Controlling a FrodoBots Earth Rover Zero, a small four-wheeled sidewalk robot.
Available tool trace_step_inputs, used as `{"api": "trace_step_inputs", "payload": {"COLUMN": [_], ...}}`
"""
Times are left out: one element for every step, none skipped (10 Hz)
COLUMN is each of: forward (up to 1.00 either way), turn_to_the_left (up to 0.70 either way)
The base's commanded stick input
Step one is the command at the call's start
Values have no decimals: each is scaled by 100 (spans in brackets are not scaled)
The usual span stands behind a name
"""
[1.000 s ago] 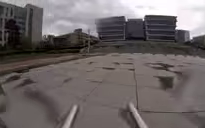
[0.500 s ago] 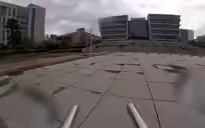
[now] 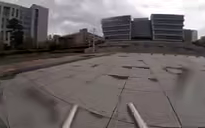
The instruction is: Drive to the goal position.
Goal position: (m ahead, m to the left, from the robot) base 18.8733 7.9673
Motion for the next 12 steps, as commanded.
{"api": "trace_step_inputs", "payload": {"forward": [100, 100, 100, 100, 100, 100, 100, 100, 100, 100, 100, 100], "turn_to_the_left": [-27, -27, -27, -27, -27, -27, -27, -27, -27, -27, -27, -27]}}
